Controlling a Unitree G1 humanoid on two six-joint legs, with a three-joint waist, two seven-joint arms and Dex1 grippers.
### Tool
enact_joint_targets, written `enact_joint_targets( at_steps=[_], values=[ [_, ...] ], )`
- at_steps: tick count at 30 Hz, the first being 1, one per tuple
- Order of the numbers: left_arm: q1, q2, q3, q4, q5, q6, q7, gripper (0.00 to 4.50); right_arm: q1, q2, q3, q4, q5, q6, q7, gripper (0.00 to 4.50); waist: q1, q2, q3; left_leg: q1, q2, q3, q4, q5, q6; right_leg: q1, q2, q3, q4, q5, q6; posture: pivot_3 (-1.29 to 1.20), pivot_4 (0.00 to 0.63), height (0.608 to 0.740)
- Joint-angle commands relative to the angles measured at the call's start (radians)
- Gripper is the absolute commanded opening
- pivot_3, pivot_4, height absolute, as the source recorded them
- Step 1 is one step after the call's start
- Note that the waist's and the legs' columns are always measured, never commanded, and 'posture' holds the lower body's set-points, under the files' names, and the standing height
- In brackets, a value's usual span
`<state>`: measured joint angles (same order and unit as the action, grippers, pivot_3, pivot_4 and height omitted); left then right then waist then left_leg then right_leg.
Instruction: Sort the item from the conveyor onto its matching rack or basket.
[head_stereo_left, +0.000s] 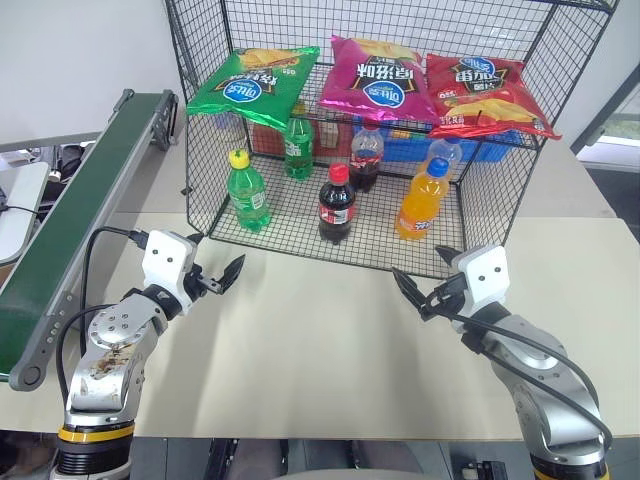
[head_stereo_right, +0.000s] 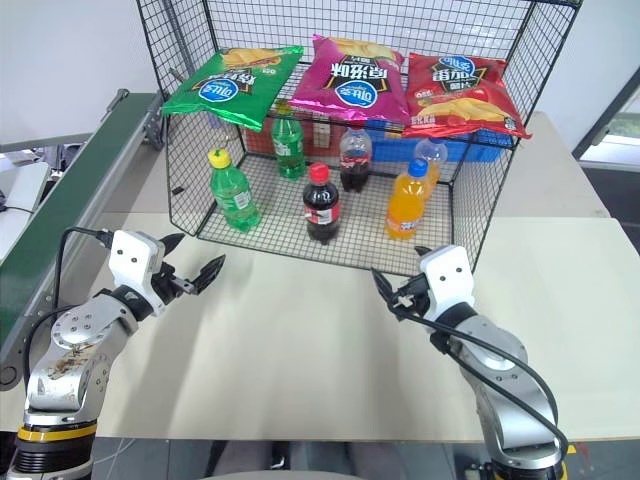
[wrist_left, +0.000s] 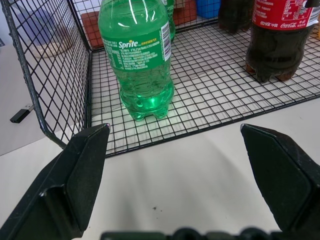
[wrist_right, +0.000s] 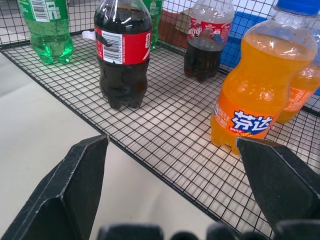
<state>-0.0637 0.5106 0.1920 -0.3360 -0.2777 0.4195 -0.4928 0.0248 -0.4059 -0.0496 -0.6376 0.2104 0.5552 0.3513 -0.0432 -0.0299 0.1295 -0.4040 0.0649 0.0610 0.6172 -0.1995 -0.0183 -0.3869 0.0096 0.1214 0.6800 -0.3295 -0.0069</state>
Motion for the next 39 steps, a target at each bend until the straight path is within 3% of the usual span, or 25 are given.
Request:
enact_joint_targets(
  at_steps=[1, 16, 39],
  values=[
    [0.002, 0.006, 0.006, -0.015, -0.008, -0.018, -0.009, 4.45, 0.008, -0.012, -0.020, -0.041, 0.005, -0.025, 0.008, 4.50, 0.000, 0.000, 0.000, 0.000, 0.000, 0.000, 0.000, 0.000, 0.000, 0.000, 0.000, 0.000, 0.000, 0.000, 0.000, 0.00, 0.150, 0.740],
    [0.047, -0.005, 0.023, -0.052, -0.049, -0.055, -0.041, 4.45, 0.046, -0.013, -0.014, -0.044, 0.002, -0.054, 0.019, 4.50, 0.000, 0.000, 0.000, 0.000, 0.000, 0.000, 0.000, 0.000, 0.000, 0.000, 0.000, 0.000, 0.000, 0.000, 0.000, 0.00, 0.150, 0.740],
    [0.017, -0.012, 0.021, -0.044, -0.062, -0.038, -0.034, 4.45, -0.013, -0.004, -0.008, -0.064, 0.008, 0.002, -0.017, 4.50, 0.000, 0.000, 0.000, 0.000, 0.000, 0.000, 0.000, 0.000, 0.000, 0.000, 0.000, 0.000, 0.000, 0.000, 0.000, 0.00, 0.150, 0.740]
  ],
)
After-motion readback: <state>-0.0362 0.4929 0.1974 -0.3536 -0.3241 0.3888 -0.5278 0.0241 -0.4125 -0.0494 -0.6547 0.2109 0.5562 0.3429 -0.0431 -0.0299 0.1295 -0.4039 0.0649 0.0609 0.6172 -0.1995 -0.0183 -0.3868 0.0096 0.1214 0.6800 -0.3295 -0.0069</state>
